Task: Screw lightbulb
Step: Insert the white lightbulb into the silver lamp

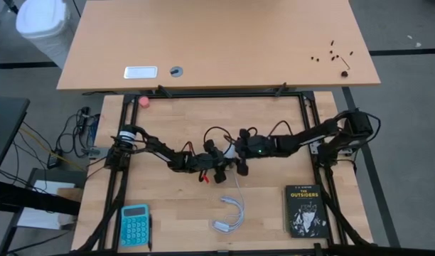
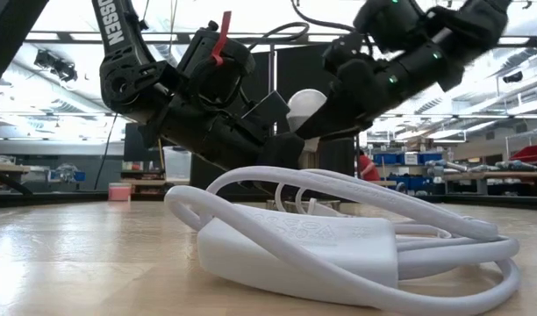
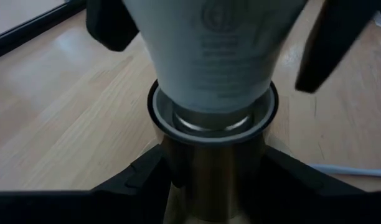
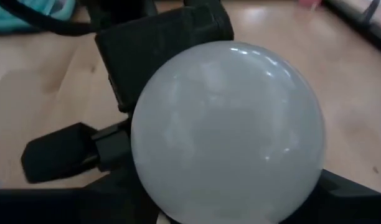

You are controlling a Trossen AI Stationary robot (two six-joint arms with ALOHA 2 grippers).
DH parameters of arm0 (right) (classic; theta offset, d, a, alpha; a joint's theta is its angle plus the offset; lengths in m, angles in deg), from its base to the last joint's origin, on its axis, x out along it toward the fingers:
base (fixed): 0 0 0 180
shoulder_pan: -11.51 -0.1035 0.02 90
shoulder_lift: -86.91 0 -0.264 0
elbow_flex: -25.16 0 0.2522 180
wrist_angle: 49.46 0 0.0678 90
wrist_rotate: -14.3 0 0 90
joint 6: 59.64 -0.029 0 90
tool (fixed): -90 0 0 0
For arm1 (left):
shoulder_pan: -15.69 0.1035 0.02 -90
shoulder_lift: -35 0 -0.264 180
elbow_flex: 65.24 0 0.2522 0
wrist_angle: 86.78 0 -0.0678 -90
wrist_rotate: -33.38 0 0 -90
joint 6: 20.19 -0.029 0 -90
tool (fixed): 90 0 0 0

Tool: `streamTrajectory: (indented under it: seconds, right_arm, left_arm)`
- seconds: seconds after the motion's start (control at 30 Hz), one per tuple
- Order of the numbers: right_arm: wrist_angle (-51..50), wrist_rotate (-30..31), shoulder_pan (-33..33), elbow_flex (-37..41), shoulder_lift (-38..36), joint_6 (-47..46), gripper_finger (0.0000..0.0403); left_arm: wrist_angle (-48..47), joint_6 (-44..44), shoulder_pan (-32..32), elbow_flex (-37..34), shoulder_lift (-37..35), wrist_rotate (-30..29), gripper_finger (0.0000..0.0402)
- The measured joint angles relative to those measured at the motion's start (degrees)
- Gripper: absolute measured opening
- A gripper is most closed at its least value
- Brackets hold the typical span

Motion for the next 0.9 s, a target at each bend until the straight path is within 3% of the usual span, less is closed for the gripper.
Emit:
streamTrajectory:
  seconds: [0.13,0.4,0.9]
  right_arm:
    - [-7.5,-4.1,1.4,-2.9,-1.2,0.4,0.0241]
    - [-8.0,-9.9,3.2,-3.0,-1.2,2.1,0.0228]
    - [-6.0,-9.8,3.4,-3.0,1.2,0.7,0.0225]
  left_arm:
    - [-0.1,0.0,0.0,0.0,0.0,0.0,0.0208]
    - [-0.1,0.0,0.0,0.0,0.0,0.0,0.0208]
    - [0.4,0.0,0.0,0.0,0.0,0.0,0.0208]
